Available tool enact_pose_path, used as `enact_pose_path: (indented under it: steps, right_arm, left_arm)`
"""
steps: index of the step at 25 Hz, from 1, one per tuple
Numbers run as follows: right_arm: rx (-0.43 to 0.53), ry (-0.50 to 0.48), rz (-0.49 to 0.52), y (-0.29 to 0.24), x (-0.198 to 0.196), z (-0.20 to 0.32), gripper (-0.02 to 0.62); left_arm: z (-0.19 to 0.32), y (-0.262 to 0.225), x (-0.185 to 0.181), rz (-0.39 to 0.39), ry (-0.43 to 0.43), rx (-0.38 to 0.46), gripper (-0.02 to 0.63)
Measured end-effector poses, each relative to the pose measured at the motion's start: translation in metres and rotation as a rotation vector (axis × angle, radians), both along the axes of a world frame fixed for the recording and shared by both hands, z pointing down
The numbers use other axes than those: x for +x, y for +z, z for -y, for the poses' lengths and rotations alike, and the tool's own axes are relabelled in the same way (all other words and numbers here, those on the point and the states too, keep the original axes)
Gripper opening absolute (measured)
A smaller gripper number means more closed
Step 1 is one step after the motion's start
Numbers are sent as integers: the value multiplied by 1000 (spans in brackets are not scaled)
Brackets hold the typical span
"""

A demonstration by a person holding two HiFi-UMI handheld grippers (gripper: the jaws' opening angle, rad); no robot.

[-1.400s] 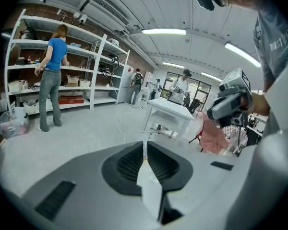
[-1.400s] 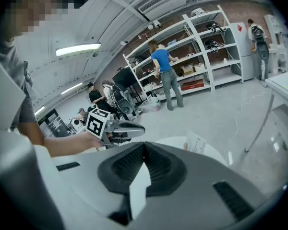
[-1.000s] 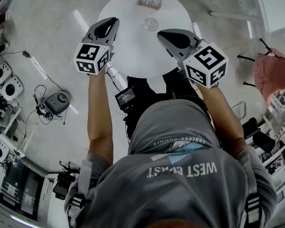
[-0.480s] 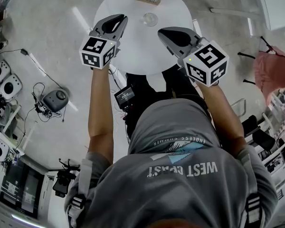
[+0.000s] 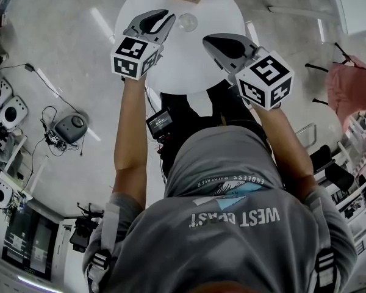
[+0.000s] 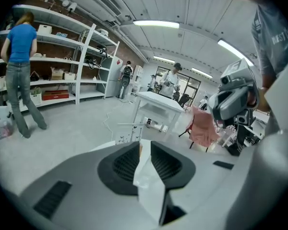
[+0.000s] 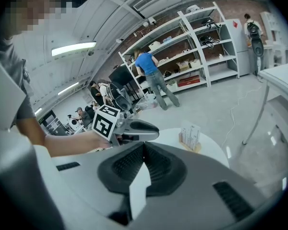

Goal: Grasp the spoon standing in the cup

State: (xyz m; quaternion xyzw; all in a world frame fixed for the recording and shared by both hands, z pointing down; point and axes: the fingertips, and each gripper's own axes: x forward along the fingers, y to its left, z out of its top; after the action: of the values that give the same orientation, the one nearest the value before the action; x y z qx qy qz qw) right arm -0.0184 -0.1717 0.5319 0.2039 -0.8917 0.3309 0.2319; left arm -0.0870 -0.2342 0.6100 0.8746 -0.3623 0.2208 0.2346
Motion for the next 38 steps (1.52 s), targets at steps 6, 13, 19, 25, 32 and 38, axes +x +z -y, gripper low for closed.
enact_pose_path:
  steps: [6, 13, 19, 25, 32, 38]
  right_arm:
    - [-5, 12, -3, 3, 7, 5, 2]
    - [-9, 25, -4, 1, 15, 5, 2]
    - [-12, 31, -4, 3, 21, 5, 2]
    - [-10, 34, -5, 1, 27, 4, 2]
    - [-4, 38, -4, 1, 27, 3, 2]
    - [7, 43, -2, -4, 30, 0, 2]
  left_arm:
    - [5, 9, 15, 21, 41, -6, 94]
    - [4, 15, 29, 56, 85, -14, 100]
    - [3, 28, 36, 109, 123, -21, 100]
    - [2, 35, 40, 177, 149, -24, 95]
    - [-1, 45, 36, 219, 155, -20, 47]
    - [-3, 44, 34, 250, 156, -6, 31]
